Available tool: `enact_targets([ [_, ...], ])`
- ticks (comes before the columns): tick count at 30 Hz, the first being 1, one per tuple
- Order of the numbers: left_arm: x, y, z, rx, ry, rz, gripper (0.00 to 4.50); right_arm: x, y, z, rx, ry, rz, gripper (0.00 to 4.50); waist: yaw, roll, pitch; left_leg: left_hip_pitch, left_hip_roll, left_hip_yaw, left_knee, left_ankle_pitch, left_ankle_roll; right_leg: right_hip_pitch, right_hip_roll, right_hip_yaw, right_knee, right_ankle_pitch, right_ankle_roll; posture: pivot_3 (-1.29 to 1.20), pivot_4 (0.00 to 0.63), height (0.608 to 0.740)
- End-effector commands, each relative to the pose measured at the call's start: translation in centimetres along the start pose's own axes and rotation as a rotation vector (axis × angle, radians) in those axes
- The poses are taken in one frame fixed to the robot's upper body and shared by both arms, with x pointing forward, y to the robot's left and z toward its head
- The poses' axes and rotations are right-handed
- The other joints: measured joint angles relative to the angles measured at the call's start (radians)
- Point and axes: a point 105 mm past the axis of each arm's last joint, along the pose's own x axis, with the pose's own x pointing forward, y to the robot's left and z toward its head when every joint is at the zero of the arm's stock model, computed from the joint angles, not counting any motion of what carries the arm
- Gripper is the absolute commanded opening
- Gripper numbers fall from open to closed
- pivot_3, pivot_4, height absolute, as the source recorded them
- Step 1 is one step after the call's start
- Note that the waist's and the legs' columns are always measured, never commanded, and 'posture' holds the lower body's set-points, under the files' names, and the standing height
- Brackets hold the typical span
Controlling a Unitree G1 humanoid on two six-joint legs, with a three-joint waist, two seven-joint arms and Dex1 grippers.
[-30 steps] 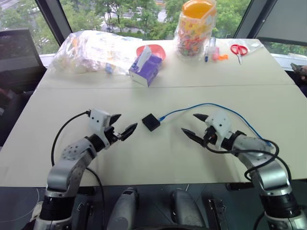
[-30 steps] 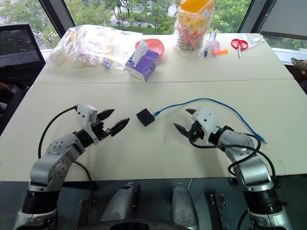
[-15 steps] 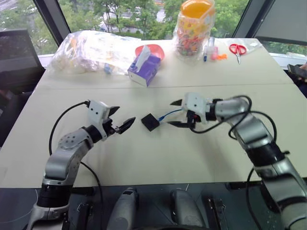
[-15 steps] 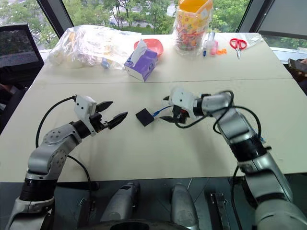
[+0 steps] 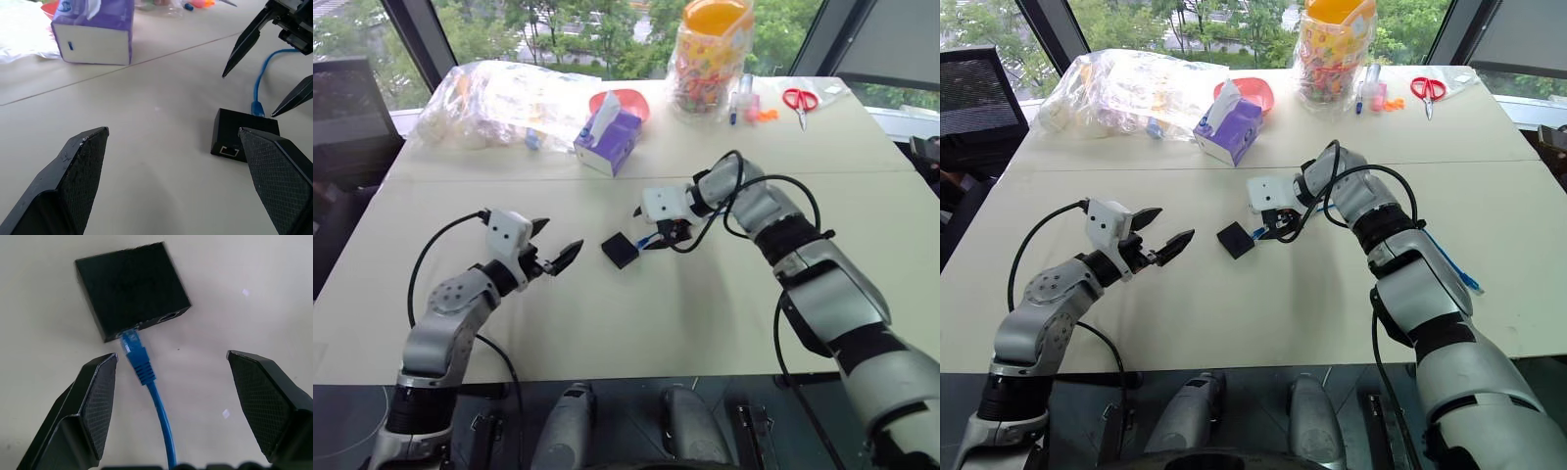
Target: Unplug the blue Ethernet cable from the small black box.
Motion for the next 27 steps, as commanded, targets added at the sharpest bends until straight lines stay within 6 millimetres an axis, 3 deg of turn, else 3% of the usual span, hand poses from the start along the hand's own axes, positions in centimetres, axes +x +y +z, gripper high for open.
enact_targets([
  [1,-0.7,0.6,1.4,0.048,-0.050,0.031,4.45,0.1,-0.7,0.5,-0.076,0.042,0.027,3.74,-0.001,0.000,0.000,0.000,0.000,0.000,0.000,0.000,0.000,0.000,0.000,0.000,0.000,0.000,0.000,0.00,0.150,0.726],
  [7,-0.6,1.1,1.7,0.056,-0.063,0.053,4.45,0.7,-0.9,0.8,-0.141,0.098,0.073,3.74,-0.014,0.000,0.000,0.001,0.000,0.000,0.000,0.000,0.000,0.000,0.000,0.000,0.001,0.000,0.000,0.00,0.150,0.726],
  [10,-0.7,1.2,1.8,0.066,-0.065,0.061,4.50,1.0,-0.9,1.2,-0.146,0.098,0.096,2.92,-0.022,0.000,0.000,0.002,0.000,0.000,0.000,0.000,0.000,0.001,0.000,0.000,0.002,0.000,0.000,0.00,0.150,0.726],
  [11,-0.7,1.3,1.8,0.068,-0.066,0.064,4.50,1.0,-0.8,1.3,-0.149,0.100,0.107,2.28,-0.022,0.000,0.000,0.002,0.000,-0.001,0.000,0.000,0.000,0.001,0.000,0.000,0.002,0.000,0.000,0.00,0.150,0.726],
  [12,-0.7,1.3,1.8,0.069,-0.066,0.067,4.50,1.1,-0.7,1.3,-0.154,0.106,0.119,2.02,-0.023,0.000,0.000,0.003,0.000,0.000,0.000,0.000,0.000,0.001,0.000,0.000,0.003,0.000,0.000,0.00,0.150,0.726],
  [16,-0.8,1.6,1.9,0.070,-0.068,0.074,4.50,1.3,-0.7,1.4,-0.183,0.121,0.133,0.02,-0.024,0.000,0.000,0.005,0.000,0.000,-0.001,0.000,-0.001,0.002,0.001,0.001,0.004,0.000,0.000,0.00,0.150,0.726],
  [19,-0.7,1.6,2.7,0.012,-0.099,0.077,4.50,1.1,-1.6,1.9,-0.228,0.102,0.058,0.02,-0.023,0.000,0.000,0.005,0.000,0.000,-0.001,0.000,-0.001,0.002,0.001,0.001,0.004,0.000,0.000,0.00,0.150,0.726],
  [23,-0.2,0.1,3.4,-0.146,-0.113,0.002,4.50,-0.3,-4.3,4.2,-0.265,-0.067,-0.229,0.02,-0.022,0.000,0.000,0.005,0.000,-0.001,-0.001,0.001,-0.001,0.002,0.001,0.001,0.004,0.000,0.000,0.00,0.150,0.726],
  [27,-0.2,-2.4,3.1,-0.256,-0.050,-0.163,4.50,-3.0,-5.8,3.8,-0.360,-0.113,-0.564,0.02,-0.017,0.000,0.000,0.005,0.000,-0.001,-0.002,0.000,-0.001,0.002,0.000,0.001,0.004,0.000,0.000,0.00,0.150,0.726],
])
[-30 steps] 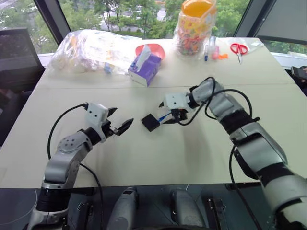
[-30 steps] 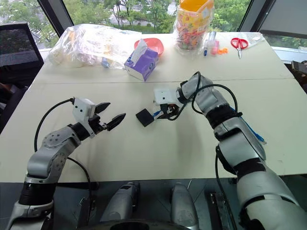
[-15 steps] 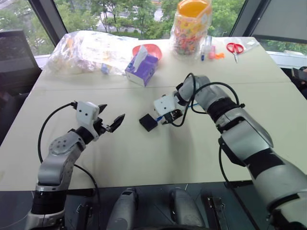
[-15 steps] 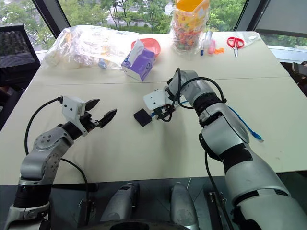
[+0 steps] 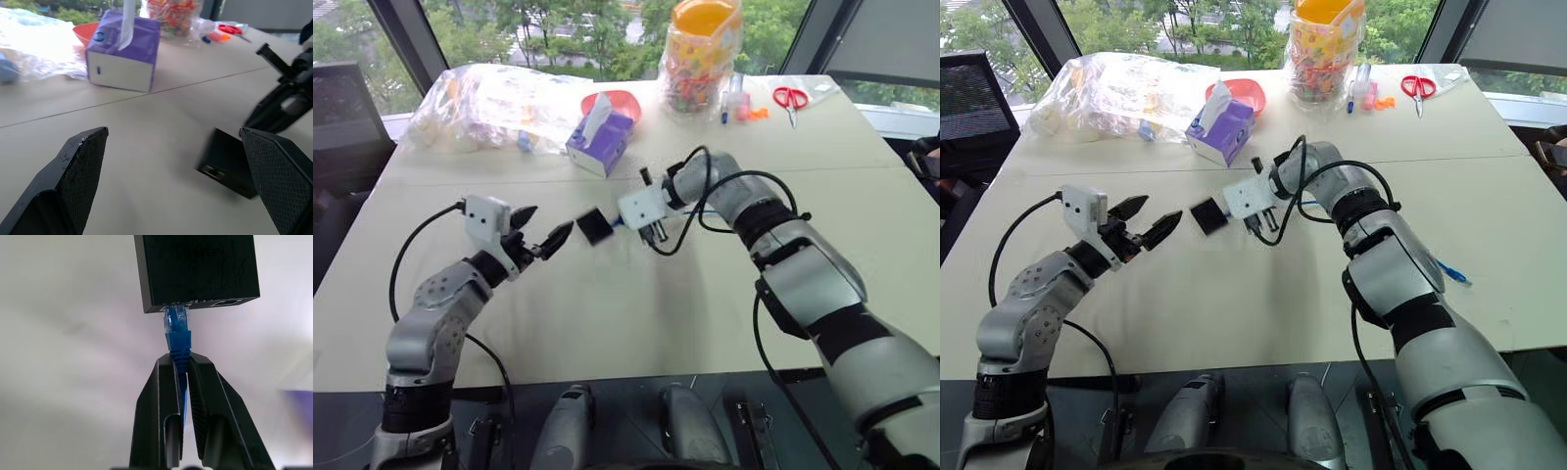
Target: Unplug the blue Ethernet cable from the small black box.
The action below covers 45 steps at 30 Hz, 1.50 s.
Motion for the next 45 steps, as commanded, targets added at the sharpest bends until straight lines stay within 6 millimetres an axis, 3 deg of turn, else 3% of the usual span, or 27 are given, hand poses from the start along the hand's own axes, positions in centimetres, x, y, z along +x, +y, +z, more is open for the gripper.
enact_targets([
  [1,-0.2,-2.1,0.7,-0.067,0.024,-0.136,4.50,-2.8,-2.5,-0.3,-0.126,-0.008,-0.325,0.02,0.004,0.000,0.000,-0.001,0.000,0.000,0.000,0.000,0.000,0.000,0.000,0.000,0.000,0.000,0.000,0.00,0.150,0.726],
  [5,0.0,-2.8,1.3,-0.102,0.065,-0.227,4.50,-4.4,-0.2,-0.2,-0.210,-0.034,-0.469,0.02,0.005,-0.001,0.000,-0.001,0.000,0.000,0.000,0.000,0.000,0.000,0.000,0.000,-0.001,0.000,0.000,0.00,0.150,0.726],
  [13,0.5,-4.1,2.1,-0.144,0.133,-0.400,4.50,-5.8,3.7,2.8,-0.325,-0.072,-0.627,0.02,-0.010,0.000,0.000,0.000,0.000,0.001,0.000,0.000,0.000,0.000,0.000,0.002,0.000,0.000,0.000,0.00,0.150,0.726],
  [19,0.8,-4.2,2.4,-0.101,0.148,-0.447,4.50,-6.7,3.4,3.6,-0.337,-0.056,-0.699,0.02,0.001,-0.001,0.000,0.001,0.000,0.001,0.002,0.000,0.000,0.002,0.000,0.002,-0.001,-0.002,-0.004,0.00,0.150,0.726],
  [32,2.0,-4.5,3.3,-0.062,0.078,-0.476,4.50,-6.6,3.4,4.4,-0.344,-0.086,-0.667,0.02,0.001,-0.001,0.000,0.001,0.000,0.001,0.003,0.000,0.000,0.003,0.000,0.002,-0.001,-0.002,-0.004,0.00,0.150,0.726],
  [35,2.3,-4.7,3.4,-0.064,0.064,-0.484,3.72,-6.5,3.5,4.5,-0.342,-0.091,-0.654,0.00,0.001,-0.001,0.000,0.001,0.000,0.001,0.003,0.000,0.000,0.003,0.000,0.002,-0.001,-0.002,-0.004,0.00,0.150,0.726],
  [42,2.7,-4.9,3.6,-0.072,0.038,-0.483,0.65,-6.3,3.9,4.6,-0.332,-0.099,-0.625,0.00,0.001,-0.001,0.000,0.001,0.000,0.001,0.003,0.000,0.000,0.003,0.000,0.002,-0.001,-0.002,-0.004,0.00,0.150,0.726],
  [45,2.7,-4.9,3.4,-0.073,0.043,-0.480,0.48,-6.3,4.1,4.6,-0.329,-0.102,-0.614,0.00,0.001,-0.001,0.000,0.001,0.000,0.001,0.003,0.000,0.000,0.003,0.000,0.002,-0.001,-0.002,-0.004,0.00,0.150,0.726],
])
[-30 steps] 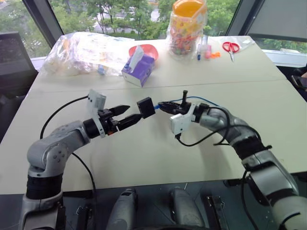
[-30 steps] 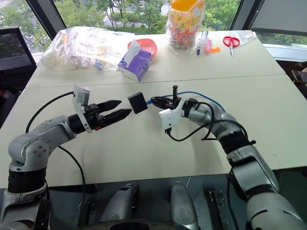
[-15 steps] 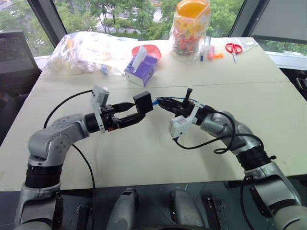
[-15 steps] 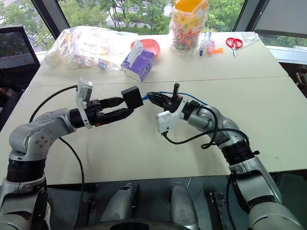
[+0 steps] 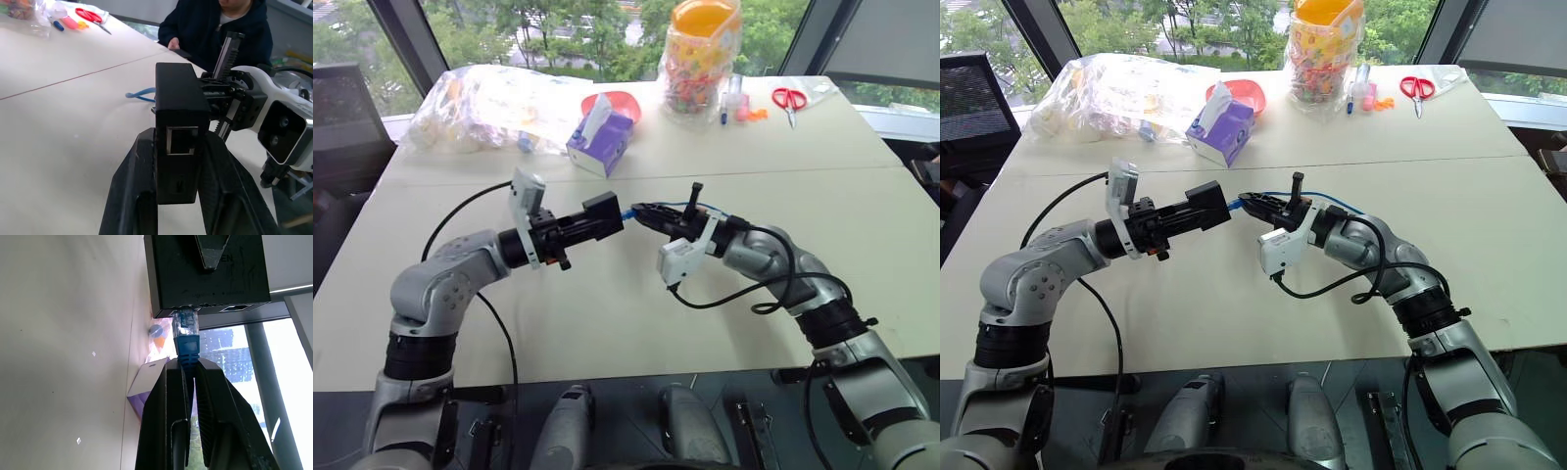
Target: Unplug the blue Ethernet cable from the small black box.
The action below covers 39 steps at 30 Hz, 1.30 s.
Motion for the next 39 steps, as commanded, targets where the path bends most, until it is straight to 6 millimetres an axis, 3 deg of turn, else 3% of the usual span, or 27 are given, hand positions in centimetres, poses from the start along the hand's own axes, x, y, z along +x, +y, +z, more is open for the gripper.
enact_targets([
  [1,0.1,-0.4,0.9,0.043,-0.019,-0.012,0.48,-0.1,-1.1,0.9,-0.017,-0.043,-0.030,0.00,0.000,0.000,0.000,0.000,0.000,0.000,0.000,0.000,0.000,0.000,0.000,0.000,0.000,0.000,0.000,0.00,0.150,0.726],
  [2,0.1,-0.4,0.8,0.042,-0.015,-0.014,0.48,-0.1,-1.1,1.0,-0.015,-0.047,-0.024,0.00,0.000,0.000,0.000,0.000,0.000,0.000,0.000,0.000,0.000,0.000,0.000,0.000,0.000,0.000,0.000,0.00,0.150,0.726],
  [5,0.1,-0.3,0.6,0.048,-0.002,-0.007,0.48,-0.1,-1.2,1.0,-0.007,-0.054,-0.023,1.19,0.000,0.000,0.000,0.000,0.000,0.000,0.000,0.000,0.000,0.000,0.000,0.000,0.000,0.000,0.000,0.00,0.150,0.726],
  [10,-0.4,-0.4,0.1,0.090,0.032,-0.025,0.48,0.0,-1.3,0.7,0.121,-0.049,0.033,3.67,0.000,0.000,0.000,0.000,0.000,0.000,0.000,0.000,0.000,0.000,0.000,0.000,0.000,0.000,0.000,0.00,0.150,0.726],
  [15,-1.6,-0.7,-0.3,0.178,0.114,-0.112,0.48,-0.2,-2.0,1.6,0.395,-0.129,0.197,3.67,-0.002,0.000,0.000,0.000,0.000,0.000,0.000,0.000,0.000,0.000,0.000,0.000,0.000,0.000,0.000,0.00,0.150,0.726],
  [19,-2.3,-0.8,0.4,0.214,0.138,-0.182,0.48,-0.2,-3.6,2.2,0.757,-0.187,0.360,3.67,-0.001,0.000,0.000,0.000,0.000,0.000,0.000,0.000,0.000,0.000,0.000,0.000,0.000,0.000,0.000,0.00,0.150,0.726],
  [25,-2.3,-0.2,1.6,0.258,0.118,-0.203,0.48,-0.5,-4.7,4.6,1.107,-0.318,0.595,3.67,0.001,0.000,0.000,0.000,0.000,-0.001,0.000,0.000,0.000,0.000,0.000,-0.001,-0.001,0.000,0.000,0.00,0.150,0.726],
  [30,-2.3,-0.5,2.5,0.268,0.093,-0.219,0.48,0.2,-4.9,4.4,1.283,-0.331,0.640,3.67,-0.001,0.000,0.000,-0.003,0.000,-0.001,-0.001,0.000,0.001,-0.003,0.000,-0.001,-0.001,0.000,0.001,0.00,0.150,0.726],
  [39,-2.4,-0.7,2.3,0.280,0.101,-0.228,0.48,2.8,-4.0,2.7,1.396,-0.275,0.600,3.67,-0.002,0.000,0.000,-0.004,0.000,-0.001,-0.001,0.000,0.001,-0.004,0.000,-0.002,0.000,0.002,0.004,0.00,0.150,0.726],
])
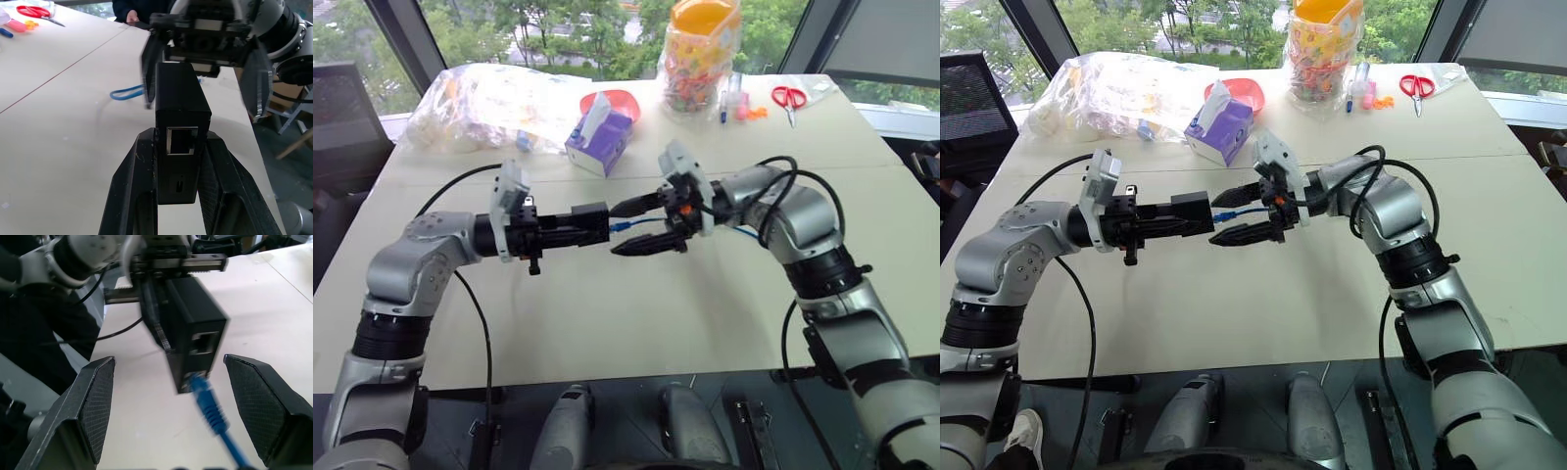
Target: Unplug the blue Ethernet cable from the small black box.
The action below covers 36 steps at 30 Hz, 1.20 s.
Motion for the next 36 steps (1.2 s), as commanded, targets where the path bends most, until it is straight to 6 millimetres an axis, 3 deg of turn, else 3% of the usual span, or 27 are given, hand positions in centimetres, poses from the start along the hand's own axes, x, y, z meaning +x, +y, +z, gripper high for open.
enact_targets([
  [1,-0.4,-0.4,1.2,0.057,-0.021,-0.009,0.48,-0.1,-0.8,1.1,-0.037,-0.012,-0.029,3.67,0.002,0.000,0.000,-0.001,0.000,0.000,0.000,0.000,0.000,0.000,0.000,0.000,0.000,0.000,0.000,0.00,0.150,0.726],
  [15,-1.0,-0.2,1.2,0.063,-0.005,-0.002,0.48,-0.7,-1.7,-0.6,-0.004,0.023,-0.053,3.67,0.000,0.000,0.000,-0.001,0.000,0.000,0.000,0.000,0.000,-0.001,0.000,0.000,0.000,0.000,0.000,0.00,0.150,0.726],
  [18,-1.0,-0.2,1.2,0.065,-0.001,0.000,0.48,-1.0,-1.9,-0.8,-0.004,0.029,-0.061,2.87,0.000,0.000,0.000,-0.001,0.000,0.000,0.000,0.000,0.000,-0.001,0.000,0.000,0.000,0.000,0.001,0.00,0.150,0.726],
  [23,-1.3,-0.2,1.1,0.066,0.006,0.005,0.48,-1.0,-1.8,-0.9,0.000,0.032,-0.050,0.36,-0.001,0.000,0.000,-0.001,0.000,0.000,0.000,0.000,0.000,-0.001,0.000,0.000,0.000,0.000,0.001,0.00,0.150,0.726],
  [33,-1.3,-0.3,0.7,0.065,0.011,0.012,0.48,-1.1,-1.0,-0.3,0.013,0.016,0.005,0.36,0.000,0.000,0.000,-0.001,0.000,0.000,0.000,0.000,0.000,-0.001,0.000,0.000,0.000,0.000,0.001,0.00,0.150,0.726],
  [36,-1.3,-0.3,0.7,0.065,0.008,0.014,0.48,-1.1,-1.1,-0.2,0.006,0.013,-0.004,1.71,0.000,0.000,0.000,-0.001,0.000,0.000,0.000,0.000,0.000,-0.001,0.000,0.000,0.000,0.000,0.001,0.00,0.150,0.726],
])
